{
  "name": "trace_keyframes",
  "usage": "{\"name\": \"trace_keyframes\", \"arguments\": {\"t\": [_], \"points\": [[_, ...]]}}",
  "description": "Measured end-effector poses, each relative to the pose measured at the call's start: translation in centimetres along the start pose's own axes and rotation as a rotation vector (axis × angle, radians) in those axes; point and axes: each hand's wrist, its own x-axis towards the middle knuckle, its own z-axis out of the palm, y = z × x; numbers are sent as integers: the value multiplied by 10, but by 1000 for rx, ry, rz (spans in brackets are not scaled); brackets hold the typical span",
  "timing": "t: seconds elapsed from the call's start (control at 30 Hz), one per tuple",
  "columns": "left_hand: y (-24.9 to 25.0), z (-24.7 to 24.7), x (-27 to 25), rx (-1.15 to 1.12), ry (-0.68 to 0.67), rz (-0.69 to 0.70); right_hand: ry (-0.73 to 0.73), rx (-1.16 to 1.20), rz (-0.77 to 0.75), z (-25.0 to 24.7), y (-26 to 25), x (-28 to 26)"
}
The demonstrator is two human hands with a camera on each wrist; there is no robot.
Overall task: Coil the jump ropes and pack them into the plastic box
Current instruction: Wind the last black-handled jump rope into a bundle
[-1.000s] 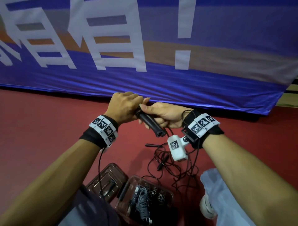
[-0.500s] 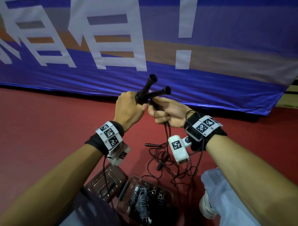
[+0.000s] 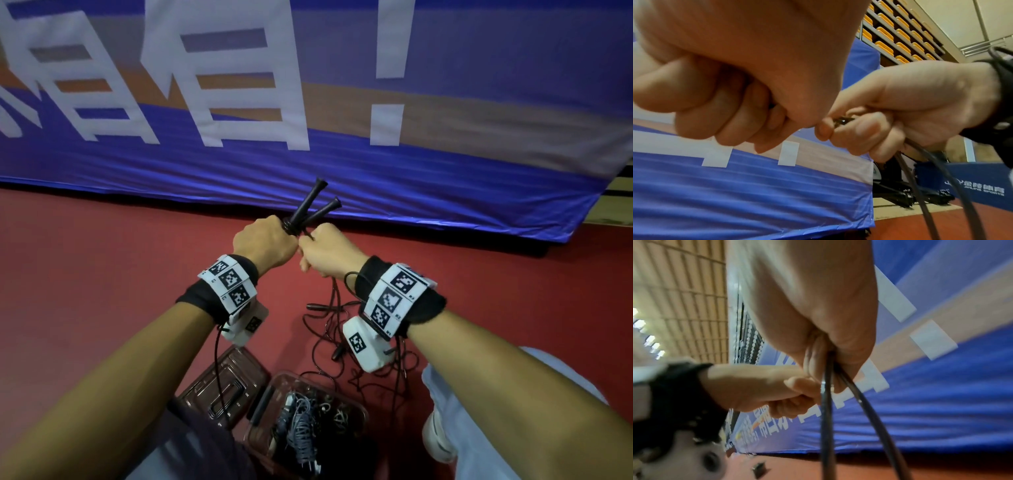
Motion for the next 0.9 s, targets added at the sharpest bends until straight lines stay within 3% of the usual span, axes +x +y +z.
{"name": "trace_keyframes", "arguments": {"t": [0.17,0.3,0.5,0.73,0.9], "points": [[0,13,-3,266,-82,-3,82,-621,-219,-7,3,-13],[1,23,-7,448,-168,59,92,-863,-400,-15,0,-15],[-6,17,-5,448,-284,215,112,-842,-383,-25,3,-7],[-16,0,-3,671,-144,476,84,-817,-409,-23,14,1],[-17,-11,-2,757,-25,681,-89,-739,-309,-26,19,1]]}}
